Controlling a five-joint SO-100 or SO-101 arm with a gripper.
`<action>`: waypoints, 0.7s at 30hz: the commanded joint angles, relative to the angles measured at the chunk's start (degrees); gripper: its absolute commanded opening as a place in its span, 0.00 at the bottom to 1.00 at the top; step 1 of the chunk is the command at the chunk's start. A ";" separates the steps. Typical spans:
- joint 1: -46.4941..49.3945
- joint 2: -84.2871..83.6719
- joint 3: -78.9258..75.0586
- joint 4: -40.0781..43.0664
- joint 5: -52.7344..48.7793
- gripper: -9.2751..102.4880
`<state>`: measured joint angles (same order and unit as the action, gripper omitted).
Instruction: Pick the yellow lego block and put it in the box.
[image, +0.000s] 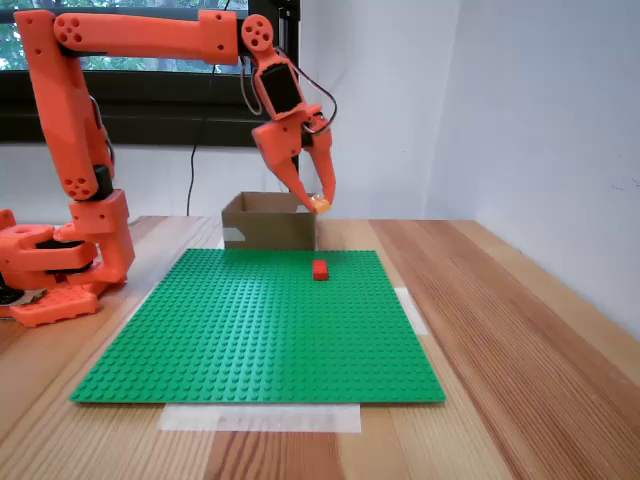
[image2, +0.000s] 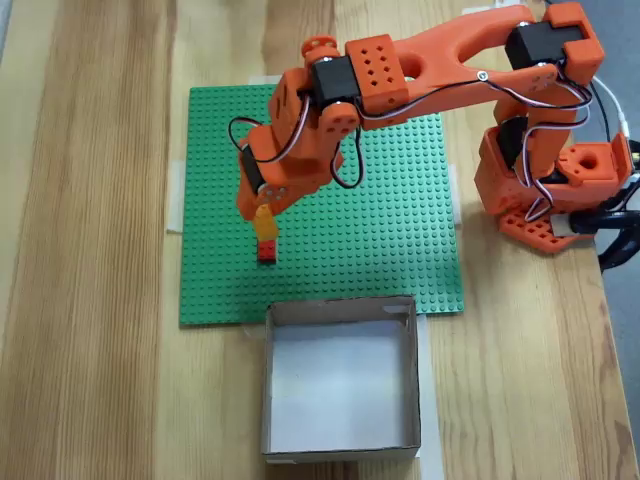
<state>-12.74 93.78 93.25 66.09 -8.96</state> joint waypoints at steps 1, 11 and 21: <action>-1.85 3.43 -0.79 -0.53 0.35 0.08; -7.47 6.68 -0.09 1.05 0.70 0.08; -13.18 7.65 2.20 2.37 1.49 0.08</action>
<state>-25.14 98.96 95.62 68.29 -7.73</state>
